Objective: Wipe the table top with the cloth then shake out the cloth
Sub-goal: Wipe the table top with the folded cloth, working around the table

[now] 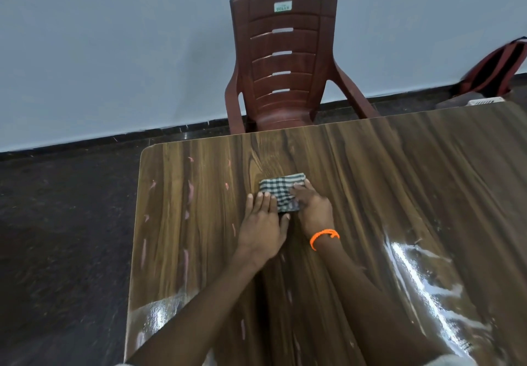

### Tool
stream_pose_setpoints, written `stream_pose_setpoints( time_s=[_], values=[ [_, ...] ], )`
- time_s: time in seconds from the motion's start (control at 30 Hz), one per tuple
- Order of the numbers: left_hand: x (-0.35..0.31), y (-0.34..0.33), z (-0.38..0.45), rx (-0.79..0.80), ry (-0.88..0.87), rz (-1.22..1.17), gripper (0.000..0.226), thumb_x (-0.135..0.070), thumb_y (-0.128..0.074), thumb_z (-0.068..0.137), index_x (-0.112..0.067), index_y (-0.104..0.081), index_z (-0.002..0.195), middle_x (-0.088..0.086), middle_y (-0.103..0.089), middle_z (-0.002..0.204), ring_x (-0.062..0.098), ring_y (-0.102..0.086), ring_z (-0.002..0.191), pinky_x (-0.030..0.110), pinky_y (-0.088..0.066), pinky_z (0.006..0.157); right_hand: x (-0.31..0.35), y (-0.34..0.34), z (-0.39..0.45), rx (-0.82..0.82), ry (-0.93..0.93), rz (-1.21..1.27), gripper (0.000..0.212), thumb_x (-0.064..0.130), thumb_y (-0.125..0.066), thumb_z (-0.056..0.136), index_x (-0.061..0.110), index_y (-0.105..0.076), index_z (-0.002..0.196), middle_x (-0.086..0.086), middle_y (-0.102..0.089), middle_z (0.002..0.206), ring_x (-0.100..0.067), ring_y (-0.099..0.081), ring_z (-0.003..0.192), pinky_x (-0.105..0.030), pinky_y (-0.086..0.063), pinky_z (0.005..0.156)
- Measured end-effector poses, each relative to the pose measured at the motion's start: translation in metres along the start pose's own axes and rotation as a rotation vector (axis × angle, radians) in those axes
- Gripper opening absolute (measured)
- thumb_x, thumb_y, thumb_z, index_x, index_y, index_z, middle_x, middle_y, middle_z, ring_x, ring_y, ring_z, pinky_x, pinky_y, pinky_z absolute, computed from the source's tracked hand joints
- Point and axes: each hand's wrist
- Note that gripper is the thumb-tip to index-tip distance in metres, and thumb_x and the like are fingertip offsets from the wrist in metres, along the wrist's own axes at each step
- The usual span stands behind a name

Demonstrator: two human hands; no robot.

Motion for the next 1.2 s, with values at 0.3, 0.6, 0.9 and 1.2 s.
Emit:
stream_pose_setpoints(
  time_s=[0.3, 0.6, 0.9, 1.2],
  values=[
    [0.001, -0.026, -0.09, -0.052, -0.012, -0.03, 0.069, -0.046, -0.027, 0.105, 0.004, -0.04, 0.15, 0.022, -0.043, 0.154, 0.031, -0.029, 0.151, 0.052, -0.014, 0.125, 0.007, -0.01, -0.09, 0.031, 0.068, -0.011, 0.04, 0.008, -0.05, 0.08, 0.017, -0.07, 0.113, 0.001, -0.062, 0.127, -0.011, -0.041, 0.133, -0.026, -0.04, 0.105],
    [-0.042, -0.021, -0.067, -0.023, -0.071, -0.028, 0.067, -0.041, -0.029, 0.101, 0.005, -0.043, 0.148, 0.023, -0.045, 0.152, 0.033, -0.032, 0.149, 0.052, -0.015, 0.125, -0.025, 0.019, -0.076, -0.085, -0.028, 0.002, 0.05, -0.019, -0.058, 0.071, 0.014, -0.072, 0.106, -0.006, -0.066, 0.119, -0.018, -0.049, 0.127, -0.012, -0.035, 0.102],
    [0.007, -0.02, -0.105, -0.011, -0.04, -0.019, 0.07, -0.039, -0.03, 0.096, 0.008, -0.045, 0.145, 0.025, -0.047, 0.15, 0.035, -0.035, 0.147, 0.054, -0.018, 0.124, 0.013, -0.012, -0.098, 0.052, 0.053, -0.029, 0.041, -0.006, -0.054, 0.078, 0.014, -0.07, 0.109, -0.007, -0.063, 0.125, -0.018, -0.044, 0.131, -0.033, -0.045, 0.101],
    [-0.053, -0.038, -0.175, 0.04, -0.091, -0.06, 0.075, -0.043, -0.042, 0.093, 0.007, -0.041, 0.148, 0.025, -0.036, 0.157, 0.033, -0.024, 0.152, 0.047, -0.014, 0.122, -0.023, 0.022, -0.183, 0.028, 0.096, -0.094, 0.058, -0.016, -0.06, 0.069, 0.02, -0.069, 0.113, 0.004, -0.061, 0.127, -0.011, -0.041, 0.134, -0.026, -0.041, 0.103]
  ],
)
Point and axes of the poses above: each hand's wrist, its own z-axis towards the middle knuckle, its own y-axis out of the back of the hand, x = y × z
